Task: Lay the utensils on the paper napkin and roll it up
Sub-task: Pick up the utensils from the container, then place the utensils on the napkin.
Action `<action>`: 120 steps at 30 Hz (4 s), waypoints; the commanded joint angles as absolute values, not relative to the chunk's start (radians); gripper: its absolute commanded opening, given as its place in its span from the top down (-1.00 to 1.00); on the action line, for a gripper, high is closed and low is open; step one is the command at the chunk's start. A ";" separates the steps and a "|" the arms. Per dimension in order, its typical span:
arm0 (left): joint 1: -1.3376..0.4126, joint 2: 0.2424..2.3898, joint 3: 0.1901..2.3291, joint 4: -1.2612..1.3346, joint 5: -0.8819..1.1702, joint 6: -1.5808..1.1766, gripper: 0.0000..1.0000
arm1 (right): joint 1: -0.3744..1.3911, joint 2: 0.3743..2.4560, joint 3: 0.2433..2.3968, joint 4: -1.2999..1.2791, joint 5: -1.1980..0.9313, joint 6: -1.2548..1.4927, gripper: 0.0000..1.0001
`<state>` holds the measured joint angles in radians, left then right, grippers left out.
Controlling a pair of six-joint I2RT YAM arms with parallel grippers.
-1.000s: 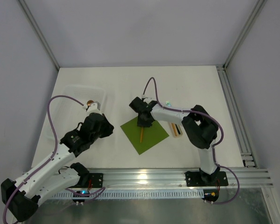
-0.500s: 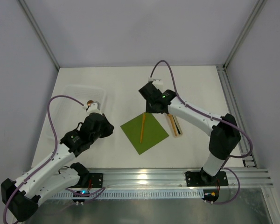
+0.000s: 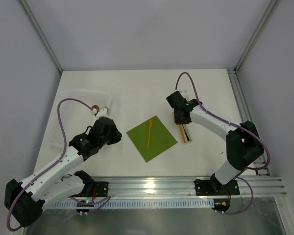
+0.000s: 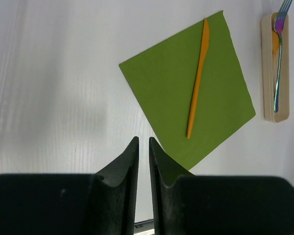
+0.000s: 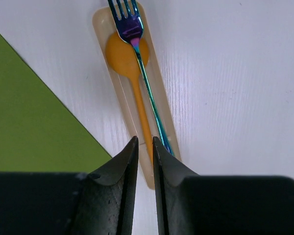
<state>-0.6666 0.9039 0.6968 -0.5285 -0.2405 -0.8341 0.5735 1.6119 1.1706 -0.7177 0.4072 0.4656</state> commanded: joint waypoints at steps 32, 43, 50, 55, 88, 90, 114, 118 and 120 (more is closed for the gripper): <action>-0.669 0.939 0.703 -0.460 -0.224 -0.825 0.66 | 0.506 1.825 1.190 -0.574 0.423 0.327 0.59; -0.670 0.936 0.704 -0.466 -0.224 -0.828 0.65 | 0.499 1.830 1.186 -0.564 0.423 0.328 0.82; -0.670 0.928 0.701 -0.468 -0.222 -0.830 0.65 | 0.500 1.775 1.196 -0.591 0.429 0.336 0.93; -0.669 0.919 0.693 -0.468 -0.227 -0.831 0.65 | 0.523 1.686 1.229 -0.640 0.431 0.354 0.93; -0.669 0.943 0.660 -0.388 -0.233 -0.831 0.98 | 0.792 1.816 1.264 -0.465 0.268 1.016 0.93; -0.670 0.943 0.660 -0.390 -0.232 -0.831 0.98 | 0.792 1.827 1.270 -0.465 0.267 0.994 0.93; -0.670 0.943 0.647 -0.388 -0.221 -0.833 0.95 | 0.796 1.822 1.212 -0.442 0.238 0.953 0.93; -0.669 0.945 0.647 -0.390 -0.221 -0.833 0.95 | 0.795 1.838 1.223 -0.440 0.232 0.953 0.93; -0.670 0.943 0.649 -0.391 -0.222 -0.831 0.95 | 0.796 1.845 1.226 -0.439 0.227 0.953 0.93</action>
<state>-0.6666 0.9527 0.6556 -0.4160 -0.2226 -0.8341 0.7856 1.8347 1.2083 -0.4706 0.2207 0.9524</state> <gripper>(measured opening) 0.024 0.054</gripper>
